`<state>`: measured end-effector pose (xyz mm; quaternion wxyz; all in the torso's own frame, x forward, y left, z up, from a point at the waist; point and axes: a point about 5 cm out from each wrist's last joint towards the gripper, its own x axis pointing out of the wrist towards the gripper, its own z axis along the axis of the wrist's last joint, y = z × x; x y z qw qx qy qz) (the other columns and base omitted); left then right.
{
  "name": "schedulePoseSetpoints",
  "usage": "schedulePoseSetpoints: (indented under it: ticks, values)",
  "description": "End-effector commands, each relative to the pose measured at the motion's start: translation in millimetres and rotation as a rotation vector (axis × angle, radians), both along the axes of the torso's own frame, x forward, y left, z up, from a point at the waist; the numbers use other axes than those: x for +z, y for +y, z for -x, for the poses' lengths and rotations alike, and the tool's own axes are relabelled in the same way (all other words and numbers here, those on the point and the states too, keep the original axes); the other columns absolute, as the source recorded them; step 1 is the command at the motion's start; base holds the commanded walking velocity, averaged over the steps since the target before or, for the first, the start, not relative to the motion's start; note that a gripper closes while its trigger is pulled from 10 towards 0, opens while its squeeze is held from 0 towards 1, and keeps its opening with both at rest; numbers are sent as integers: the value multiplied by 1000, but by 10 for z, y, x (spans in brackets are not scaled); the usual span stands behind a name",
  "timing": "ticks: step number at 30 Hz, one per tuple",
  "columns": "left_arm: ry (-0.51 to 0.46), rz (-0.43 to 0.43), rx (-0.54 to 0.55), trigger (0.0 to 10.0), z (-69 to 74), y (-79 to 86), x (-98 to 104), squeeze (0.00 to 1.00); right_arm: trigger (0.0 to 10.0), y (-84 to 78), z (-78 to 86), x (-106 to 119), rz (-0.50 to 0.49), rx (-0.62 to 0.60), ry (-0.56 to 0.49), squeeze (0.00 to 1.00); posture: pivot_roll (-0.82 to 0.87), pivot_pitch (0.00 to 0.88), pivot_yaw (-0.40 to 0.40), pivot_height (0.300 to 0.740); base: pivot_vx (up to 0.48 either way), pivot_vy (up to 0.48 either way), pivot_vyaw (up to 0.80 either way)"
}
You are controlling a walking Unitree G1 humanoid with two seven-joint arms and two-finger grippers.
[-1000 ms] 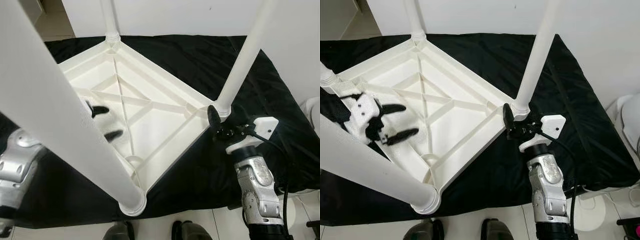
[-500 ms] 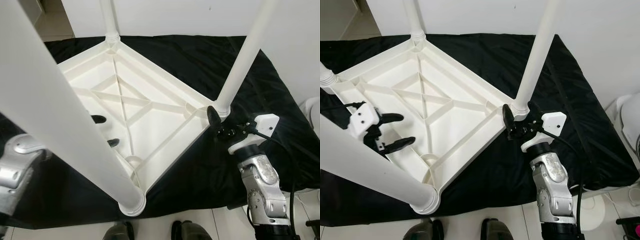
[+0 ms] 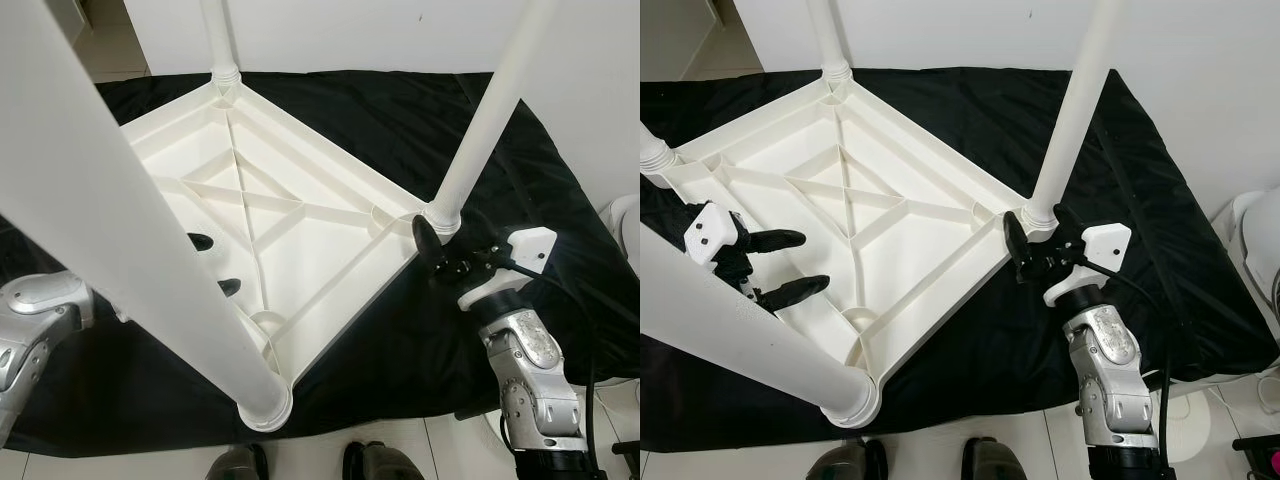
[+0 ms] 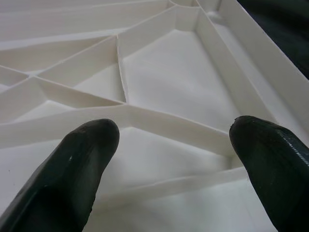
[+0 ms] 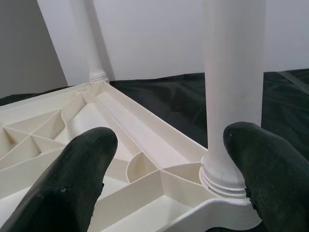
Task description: Building children table
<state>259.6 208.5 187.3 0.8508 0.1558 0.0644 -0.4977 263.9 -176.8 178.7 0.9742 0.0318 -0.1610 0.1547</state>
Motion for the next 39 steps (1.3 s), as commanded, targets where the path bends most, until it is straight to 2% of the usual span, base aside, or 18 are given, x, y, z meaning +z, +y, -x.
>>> schedulePoseSetpoints:
  ticks: [1,3,5,8,9,10,12,14,16,17,25,28,31,33,34,39]
  values:
    - [109,-27,-281,10000,172,-63,-30,0,10000,-5,-8,-36,6,10,21,0,-41,134,29,740,0,0,0]
    - [128,-92,-305,10000,223,-80,-104,0,10000,-22,-21,-30,26,18,21,0,-40,135,31,740,0,0,0]
    - [128,-92,-305,10000,223,-80,-104,0,10000,-22,-21,-30,26,18,21,0,-40,135,31,740,0,0,0]
    - [142,-170,-305,10000,238,-101,-244,0,10000,-42,-34,-16,38,19,17,0,-43,135,36,740,0,0,0]
    - [141,-207,-297,10000,226,-113,-312,0,10000,-44,-38,-10,40,19,16,0,-46,136,36,740,0,0,0]
    - [141,-207,-297,10000,226,-113,-312,0,10000,-44,-38,-10,40,19,16,0,-46,136,36,740,0,0,0]
    - [109,-309,-260,10000,158,-121,-467,0,10000,-37,-44,0,42,19,13,0,-50,136,36,740,0,0,0]
    - [87,-340,-249,10000,123,-127,-518,0,10000,-34,-45,2,43,19,12,0,-53,136,37,740,0,0,0]
    - [68,-344,-234,10000,86,-146,-530,0,10000,-32,-46,3,43,18,12,0,-53,136,37,740,0,0,0]
    - [26,-323,-211,10000,7,-204,-507,0,10000,-22,-47,-1,41,17,13,0,-56,136,40,740,0,0,0]
    - [-30,-269,-174,10000,-138,-350,-468,0,10000,13,-40,-18,41,24,17,0,-62,136,42,740,0,0,0]
    - [-51,-243,-170,10000,-190,-441,-446,0,10000,20,-40,-23,42,25,19,0,-67,136,44,740,0,0,0]
    - [-83,-207,-182,10000,-270,-603,-445,0,10000,38,-38,-30,46,28,22,0,-76,137,46,740,0,0,0]
    - [-83,-207,-182,10000,-270,-603,-445,0,10000,38,-38,-30,46,28,22,0,-76,137,46,740,0,0,0]
    - [-86,-200,-207,10000,-291,-678,-471,0,10000,47,-27,-43,54,32,27,0,-80,136,46,740,0,0,0]
    - [-63,-190,-249,10000,-285,-737,-499,0,10000,47,-14,-54,70,37,31,0,-87,131,53,740,0,0,0]
